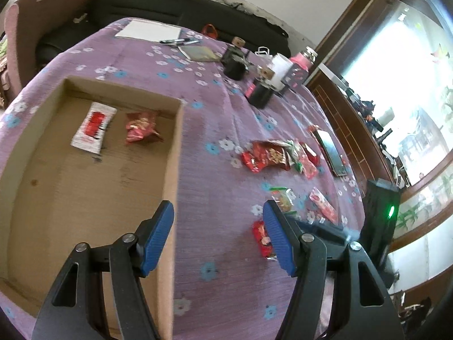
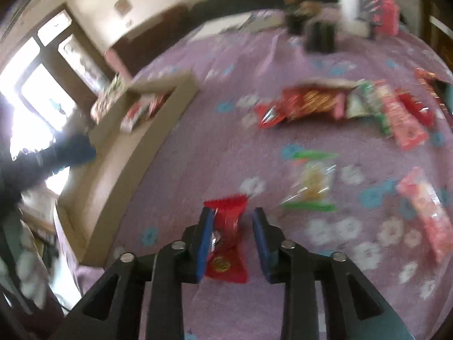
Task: Organize snacks
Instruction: 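Move both tools back to the snack pile and grasp a red candy with the right tool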
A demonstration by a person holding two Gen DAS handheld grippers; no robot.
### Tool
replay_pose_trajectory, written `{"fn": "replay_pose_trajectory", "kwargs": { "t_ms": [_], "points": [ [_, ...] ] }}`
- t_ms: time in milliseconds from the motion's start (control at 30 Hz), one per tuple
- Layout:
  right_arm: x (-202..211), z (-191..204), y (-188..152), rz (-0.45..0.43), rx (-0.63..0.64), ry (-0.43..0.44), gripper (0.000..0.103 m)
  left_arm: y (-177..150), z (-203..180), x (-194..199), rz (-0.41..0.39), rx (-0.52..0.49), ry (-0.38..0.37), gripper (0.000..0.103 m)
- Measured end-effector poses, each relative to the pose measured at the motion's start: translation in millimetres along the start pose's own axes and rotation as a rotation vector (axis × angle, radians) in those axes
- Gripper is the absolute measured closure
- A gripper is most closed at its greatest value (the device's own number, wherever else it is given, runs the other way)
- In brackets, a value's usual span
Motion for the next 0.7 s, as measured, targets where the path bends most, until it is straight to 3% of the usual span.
{"fn": "replay_pose_trajectory", "kwargs": {
  "t_ms": [67,267,433,600,633,700],
  "points": [
    [7,-13,13,-0.039,-0.046,-0.009,0.064,-3,-4,-3,0.010,0.001,-0.004,0.038],
    [-2,-48,57,-0.112,-0.164,-0.044,0.063,-12,-2,-2,0.025,0.007,0.008,0.038],
    [-32,-39,74,-0.078,-0.142,-0.042,0.063,-17,3,4,0.021,0.020,0.010,0.038],
    [-63,-22,82,-0.049,-0.058,-0.138,0.063,-19,3,4,0.025,0.024,0.005,0.038],
    [-64,-20,84,-0.060,-0.041,-0.159,0.064,-20,3,4,0.028,0.022,0.004,0.038],
    [-65,-16,83,-0.057,-0.017,-0.191,0.080,-21,1,2,0.036,0.017,0.000,0.038]
  ]
}}
Point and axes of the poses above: each gripper's, at about its wrist camera, not at the fingertips, and x roughly against the way its jaws point, z to its left, y to its top, the point moved 3 cm from there along -x, roughly the way its jaws point
